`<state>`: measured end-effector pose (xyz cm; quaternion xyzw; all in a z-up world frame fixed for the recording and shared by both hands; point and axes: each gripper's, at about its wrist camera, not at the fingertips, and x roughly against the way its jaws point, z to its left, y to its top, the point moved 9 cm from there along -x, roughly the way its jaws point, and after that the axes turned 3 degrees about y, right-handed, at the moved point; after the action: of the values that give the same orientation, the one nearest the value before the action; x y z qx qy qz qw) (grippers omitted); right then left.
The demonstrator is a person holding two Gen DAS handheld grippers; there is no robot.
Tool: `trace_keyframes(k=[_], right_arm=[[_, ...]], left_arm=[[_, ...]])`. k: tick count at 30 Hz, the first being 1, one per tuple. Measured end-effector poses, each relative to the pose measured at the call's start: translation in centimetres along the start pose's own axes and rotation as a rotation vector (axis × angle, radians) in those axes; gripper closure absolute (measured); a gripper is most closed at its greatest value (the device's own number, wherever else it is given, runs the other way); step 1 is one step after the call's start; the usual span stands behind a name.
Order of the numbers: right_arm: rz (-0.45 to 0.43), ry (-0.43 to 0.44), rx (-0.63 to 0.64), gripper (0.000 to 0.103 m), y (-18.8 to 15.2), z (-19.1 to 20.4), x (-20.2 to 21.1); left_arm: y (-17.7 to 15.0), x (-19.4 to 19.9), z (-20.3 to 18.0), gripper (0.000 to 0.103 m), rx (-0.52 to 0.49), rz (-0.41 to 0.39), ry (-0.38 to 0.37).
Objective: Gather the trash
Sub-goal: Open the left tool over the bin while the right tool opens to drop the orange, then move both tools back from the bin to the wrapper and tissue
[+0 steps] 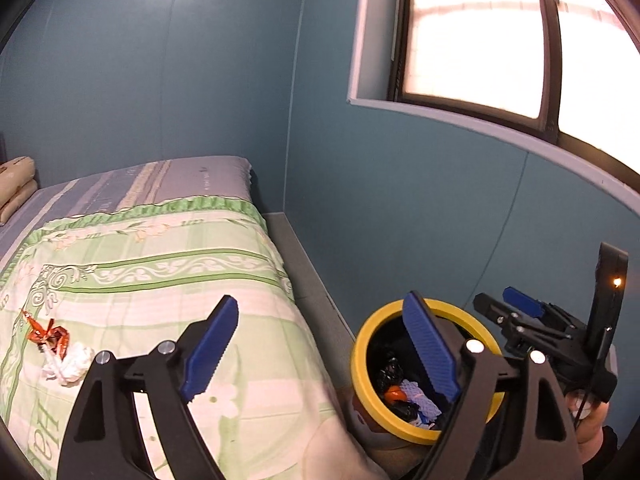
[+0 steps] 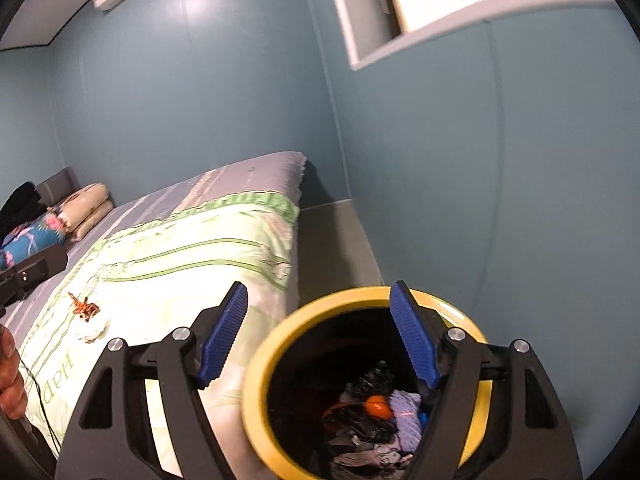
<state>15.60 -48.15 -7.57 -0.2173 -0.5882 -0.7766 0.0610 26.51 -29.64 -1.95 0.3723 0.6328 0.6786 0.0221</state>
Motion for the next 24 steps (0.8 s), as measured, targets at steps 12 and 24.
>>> trace_keyframes(k=[12, 24], right_arm=[[0.019, 0.123, 0.135, 0.028, 0.8, 9.8, -1.6], [0.079, 0.319, 0.309, 0.026, -1.8, 22.9, -4.7]], left_arm=[[1.4, 5.0, 7.5, 0.015, 0.072, -0.07, 0.1], [-0.2, 6.1, 18.9, 0.011, 0.135, -0.04, 0.304]])
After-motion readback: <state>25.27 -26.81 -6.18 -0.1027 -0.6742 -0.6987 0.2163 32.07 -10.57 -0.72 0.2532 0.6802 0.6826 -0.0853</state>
